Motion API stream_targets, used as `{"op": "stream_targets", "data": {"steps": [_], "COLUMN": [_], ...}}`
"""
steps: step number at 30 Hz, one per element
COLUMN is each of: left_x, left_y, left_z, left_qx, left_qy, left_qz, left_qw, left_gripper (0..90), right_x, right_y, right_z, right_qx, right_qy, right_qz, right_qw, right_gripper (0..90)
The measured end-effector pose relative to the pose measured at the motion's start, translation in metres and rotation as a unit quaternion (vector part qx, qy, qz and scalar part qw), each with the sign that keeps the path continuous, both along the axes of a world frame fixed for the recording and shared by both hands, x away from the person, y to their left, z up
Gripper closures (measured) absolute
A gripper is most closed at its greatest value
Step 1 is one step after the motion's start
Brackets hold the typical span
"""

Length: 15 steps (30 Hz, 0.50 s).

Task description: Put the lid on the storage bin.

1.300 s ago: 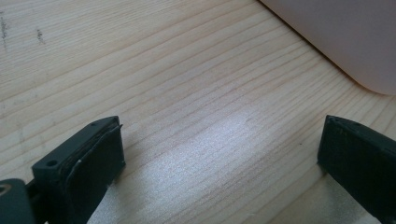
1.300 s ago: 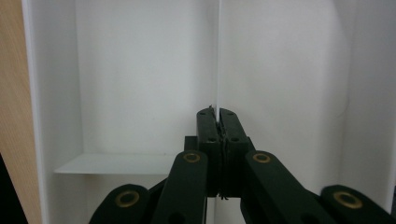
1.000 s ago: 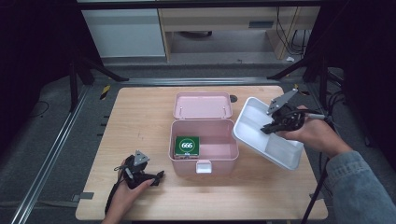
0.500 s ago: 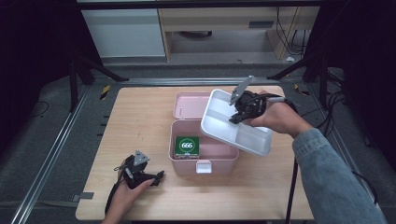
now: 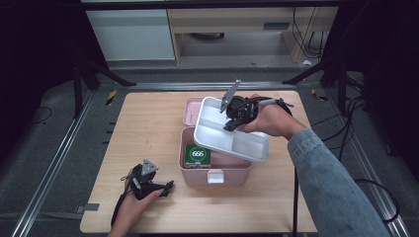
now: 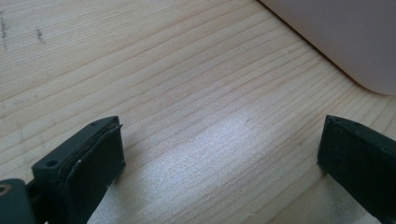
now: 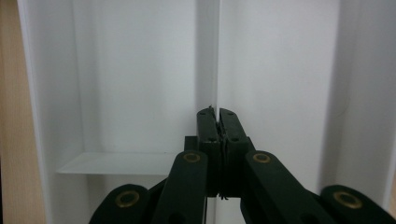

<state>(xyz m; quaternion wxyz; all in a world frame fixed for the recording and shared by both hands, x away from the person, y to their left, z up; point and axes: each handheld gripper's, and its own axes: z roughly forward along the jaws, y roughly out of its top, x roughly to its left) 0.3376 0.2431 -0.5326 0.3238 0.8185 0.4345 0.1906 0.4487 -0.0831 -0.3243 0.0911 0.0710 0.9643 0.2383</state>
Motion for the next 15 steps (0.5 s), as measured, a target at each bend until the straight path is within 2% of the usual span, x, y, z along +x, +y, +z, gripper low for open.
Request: {"op": "stream_targets", "data": {"steps": [15], "left_x": [0.000], "left_y": [0.000], "left_z": [0.000], "left_qx": [-0.003], "left_qy": [0.000], "left_qz": [0.001], "left_qw": [1.0000], "left_gripper": [0.0], "right_x": [0.002], "right_y": [0.030], "right_z": [-0.009], "right_qx": [-0.009], "right_qy": [0.008], "right_qz": [0.027], "right_qw": [0.9996], "right_gripper": [89.7]}}
